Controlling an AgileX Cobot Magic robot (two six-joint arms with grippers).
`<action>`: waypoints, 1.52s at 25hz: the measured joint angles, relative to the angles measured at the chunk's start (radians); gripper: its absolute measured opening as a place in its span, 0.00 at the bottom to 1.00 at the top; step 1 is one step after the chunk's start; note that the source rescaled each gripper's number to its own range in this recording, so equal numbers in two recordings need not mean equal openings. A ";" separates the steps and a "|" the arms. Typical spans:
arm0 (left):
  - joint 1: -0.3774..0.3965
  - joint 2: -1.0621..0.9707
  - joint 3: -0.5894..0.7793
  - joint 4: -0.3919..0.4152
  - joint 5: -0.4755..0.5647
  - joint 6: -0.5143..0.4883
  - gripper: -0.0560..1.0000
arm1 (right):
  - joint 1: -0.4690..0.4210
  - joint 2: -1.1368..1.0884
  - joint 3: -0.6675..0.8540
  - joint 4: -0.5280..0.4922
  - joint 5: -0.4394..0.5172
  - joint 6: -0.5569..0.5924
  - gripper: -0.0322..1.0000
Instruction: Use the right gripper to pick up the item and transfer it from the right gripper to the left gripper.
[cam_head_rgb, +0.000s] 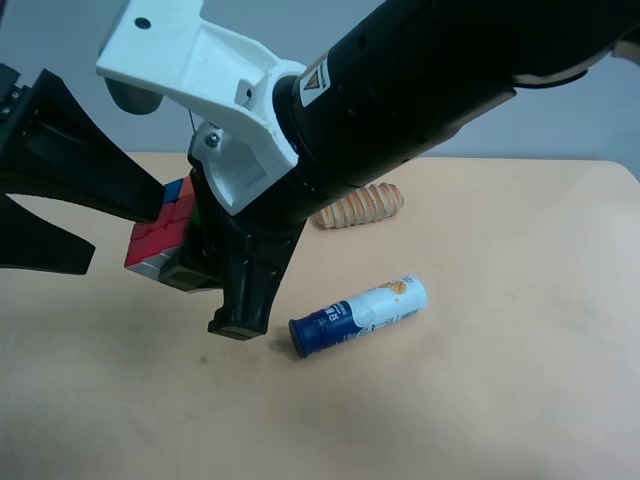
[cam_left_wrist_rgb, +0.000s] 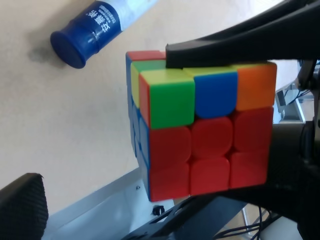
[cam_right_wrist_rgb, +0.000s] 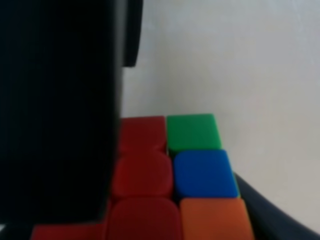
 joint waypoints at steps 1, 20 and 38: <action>0.000 0.006 0.000 -0.001 -0.006 0.004 1.00 | 0.000 0.000 0.000 0.000 0.000 0.000 0.03; 0.000 0.034 0.000 -0.015 -0.023 0.021 1.00 | 0.000 0.000 0.000 0.030 -0.081 -0.002 0.03; 0.000 0.034 0.000 -0.040 -0.039 0.049 0.95 | 0.000 0.000 0.000 0.128 -0.110 -0.063 0.03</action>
